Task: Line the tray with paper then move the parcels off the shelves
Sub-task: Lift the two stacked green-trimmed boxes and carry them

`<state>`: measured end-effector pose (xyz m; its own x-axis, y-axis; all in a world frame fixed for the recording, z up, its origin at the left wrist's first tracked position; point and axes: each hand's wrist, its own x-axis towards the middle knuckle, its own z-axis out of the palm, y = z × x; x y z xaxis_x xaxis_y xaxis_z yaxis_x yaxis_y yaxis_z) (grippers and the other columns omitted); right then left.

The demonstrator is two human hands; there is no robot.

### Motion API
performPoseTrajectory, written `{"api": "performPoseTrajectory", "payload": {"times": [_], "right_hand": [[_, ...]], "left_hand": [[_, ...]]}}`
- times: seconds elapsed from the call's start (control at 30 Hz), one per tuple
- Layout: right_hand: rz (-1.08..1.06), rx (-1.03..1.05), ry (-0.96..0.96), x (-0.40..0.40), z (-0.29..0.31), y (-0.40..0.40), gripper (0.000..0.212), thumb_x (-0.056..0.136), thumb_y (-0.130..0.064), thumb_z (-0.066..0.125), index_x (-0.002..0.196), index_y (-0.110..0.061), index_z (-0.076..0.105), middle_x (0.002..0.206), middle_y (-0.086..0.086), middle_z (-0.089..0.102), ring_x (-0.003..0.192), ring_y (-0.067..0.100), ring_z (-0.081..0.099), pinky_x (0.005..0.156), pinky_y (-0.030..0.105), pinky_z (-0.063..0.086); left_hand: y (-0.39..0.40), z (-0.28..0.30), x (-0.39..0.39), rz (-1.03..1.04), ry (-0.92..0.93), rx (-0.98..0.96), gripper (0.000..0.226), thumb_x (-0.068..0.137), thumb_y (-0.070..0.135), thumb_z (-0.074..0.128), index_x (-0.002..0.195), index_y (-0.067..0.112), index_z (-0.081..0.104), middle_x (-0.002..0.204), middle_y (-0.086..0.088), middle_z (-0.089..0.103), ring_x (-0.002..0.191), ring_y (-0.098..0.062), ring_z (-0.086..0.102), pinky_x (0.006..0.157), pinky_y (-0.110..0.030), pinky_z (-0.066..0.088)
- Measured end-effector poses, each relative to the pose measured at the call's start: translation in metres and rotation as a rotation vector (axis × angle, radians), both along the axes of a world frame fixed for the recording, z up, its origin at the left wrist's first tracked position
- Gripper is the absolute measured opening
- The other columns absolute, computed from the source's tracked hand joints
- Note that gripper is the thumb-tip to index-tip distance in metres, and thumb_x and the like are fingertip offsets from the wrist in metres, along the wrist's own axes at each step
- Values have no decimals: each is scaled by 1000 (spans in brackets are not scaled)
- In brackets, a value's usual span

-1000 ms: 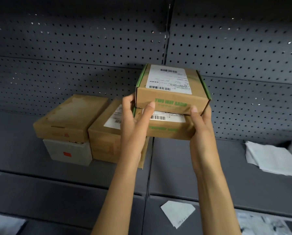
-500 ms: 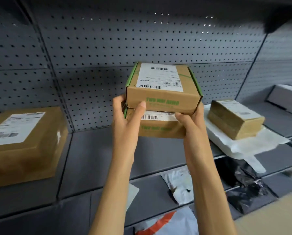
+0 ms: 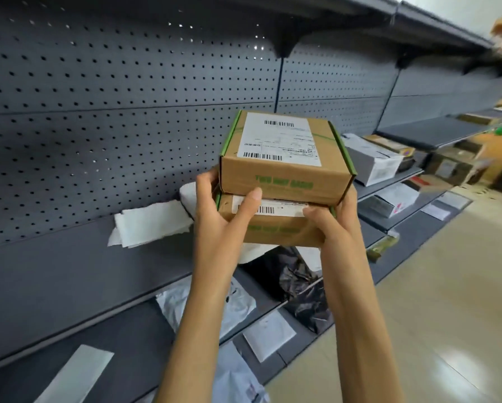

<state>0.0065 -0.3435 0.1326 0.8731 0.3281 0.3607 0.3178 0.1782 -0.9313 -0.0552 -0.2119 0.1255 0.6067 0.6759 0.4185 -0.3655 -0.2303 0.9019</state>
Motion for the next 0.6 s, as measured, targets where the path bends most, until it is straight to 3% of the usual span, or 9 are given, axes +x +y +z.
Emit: {"api": "performPoseTrajectory", "payload": {"times": [0.07,0.13,0.23,0.37,0.5,0.6], "right_hand": [[-31,-7,5,15,0,-28,67,97,1,48,151,-38,39,135,-16,63,115,-6,60,84,10,51],[-56,-10,22,29,-1,-53,66,97,2,47,151,-35,39,133,-14,64,110,-7,62,76,3,49],[-128,-30,37,48,-4,-84,67,96,1,48,150,-37,39,134,-14,63,113,-5,60,81,6,48],[-205,-31,59,71,-8,-119,73,94,0,49,150,-46,36,134,-20,62,118,-5,58,93,21,44],[-310,-50,70,100,-13,-149,82,79,-12,49,151,-48,34,137,-16,60,126,3,54,100,27,47],[-376,-70,90,129,-15,-166,84,79,-2,47,150,-47,36,134,-12,62,116,-1,60,80,15,56]], "left_hand": [[-25,-1,22,-36,14,-7,46,90,30,72,129,29,48,126,15,63,114,-3,62,95,-35,54],[-47,-3,40,-79,20,-25,45,90,30,72,128,31,48,126,16,62,115,-6,62,97,-39,54],[-78,-4,66,-144,31,-31,43,90,30,72,126,34,49,122,22,63,115,-1,61,96,-34,53],[-111,-5,100,-224,65,-19,43,90,22,69,125,35,48,113,26,64,101,12,60,81,-21,47],[-135,-6,139,-368,77,-36,34,93,6,52,120,28,50,105,19,68,92,3,62,78,-26,44],[-150,-10,174,-441,77,-58,32,92,3,44,110,28,52,97,19,67,88,1,59,76,-27,41]]}}
